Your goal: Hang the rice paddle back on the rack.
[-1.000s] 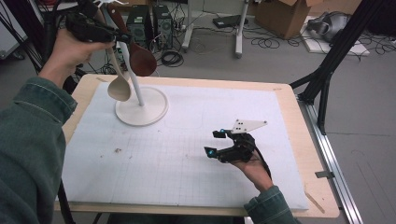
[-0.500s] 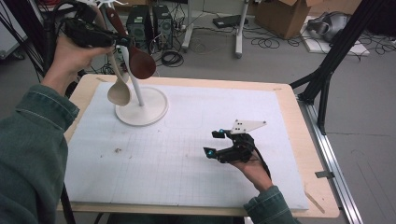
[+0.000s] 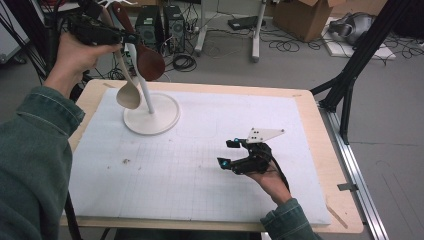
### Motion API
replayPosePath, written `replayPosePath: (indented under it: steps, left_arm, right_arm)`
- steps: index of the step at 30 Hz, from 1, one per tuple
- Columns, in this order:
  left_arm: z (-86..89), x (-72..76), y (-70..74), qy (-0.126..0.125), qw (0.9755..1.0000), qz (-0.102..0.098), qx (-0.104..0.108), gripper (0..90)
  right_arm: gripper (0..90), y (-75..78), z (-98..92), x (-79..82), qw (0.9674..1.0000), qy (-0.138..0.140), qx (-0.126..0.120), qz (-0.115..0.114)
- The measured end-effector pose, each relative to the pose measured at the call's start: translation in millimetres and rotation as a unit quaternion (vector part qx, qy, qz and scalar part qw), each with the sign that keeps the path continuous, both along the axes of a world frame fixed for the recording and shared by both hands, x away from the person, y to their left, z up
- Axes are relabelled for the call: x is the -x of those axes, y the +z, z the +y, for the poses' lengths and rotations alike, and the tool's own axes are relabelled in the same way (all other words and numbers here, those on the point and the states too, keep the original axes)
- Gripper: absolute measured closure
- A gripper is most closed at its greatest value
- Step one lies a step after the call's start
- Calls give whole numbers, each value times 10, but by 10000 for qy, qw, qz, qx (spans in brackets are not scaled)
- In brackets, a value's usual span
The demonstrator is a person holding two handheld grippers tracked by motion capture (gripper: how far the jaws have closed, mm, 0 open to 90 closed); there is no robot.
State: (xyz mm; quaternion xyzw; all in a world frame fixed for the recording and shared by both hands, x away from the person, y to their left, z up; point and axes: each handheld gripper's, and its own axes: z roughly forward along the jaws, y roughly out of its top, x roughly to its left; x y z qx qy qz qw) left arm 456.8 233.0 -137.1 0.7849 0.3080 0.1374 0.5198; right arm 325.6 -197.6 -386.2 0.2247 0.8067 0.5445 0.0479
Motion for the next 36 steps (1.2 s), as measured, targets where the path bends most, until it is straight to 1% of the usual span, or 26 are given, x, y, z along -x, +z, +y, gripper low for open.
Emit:
replayPosePath:
  steps: [2,3,5,11,13,15,19,22,25,30,33,36]
  left_arm:
    - [-14,-2,-3,14,10000,2,-41,774]
    - [-21,-5,-7,12,10000,13,-57,774]
    - [-31,-9,-13,40,9999,36,-103,774]
    - [-25,-5,-14,109,9999,32,-73,774]
    - [-29,-3,-14,158,9999,35,-47,774]
    - [-24,3,-24,143,9999,32,32,773]
    - [2,19,-33,144,9998,57,93,773]
    - [40,22,-47,162,9996,60,226,774]
    - [52,23,-62,203,9995,70,220,774]
    - [54,20,-83,240,9990,103,361,774]
    - [58,20,-113,318,9988,118,344,774]
    - [79,20,-131,374,9983,120,440,774]
  right_arm:
    - [249,0,1,1,10000,5,-4,31]
    - [249,-3,1,-4,10000,-3,8,-3]
    - [249,-5,8,-6,10000,13,-7,-1]
    - [249,-1,4,1,10000,14,-5,19]
    - [249,-3,9,0,10000,30,-17,0]
    - [249,-3,12,0,10000,39,-13,-1]
    - [250,-4,15,0,10000,42,-17,11]
    - [250,-4,16,-1,10000,42,-18,9]
    - [250,-4,21,-2,10000,44,-18,-1]
    - [252,-4,27,-3,10000,55,-35,-34]
    - [252,-2,24,-2,10000,55,-41,-12]
    - [252,-2,26,-1,10000,57,-47,-10]
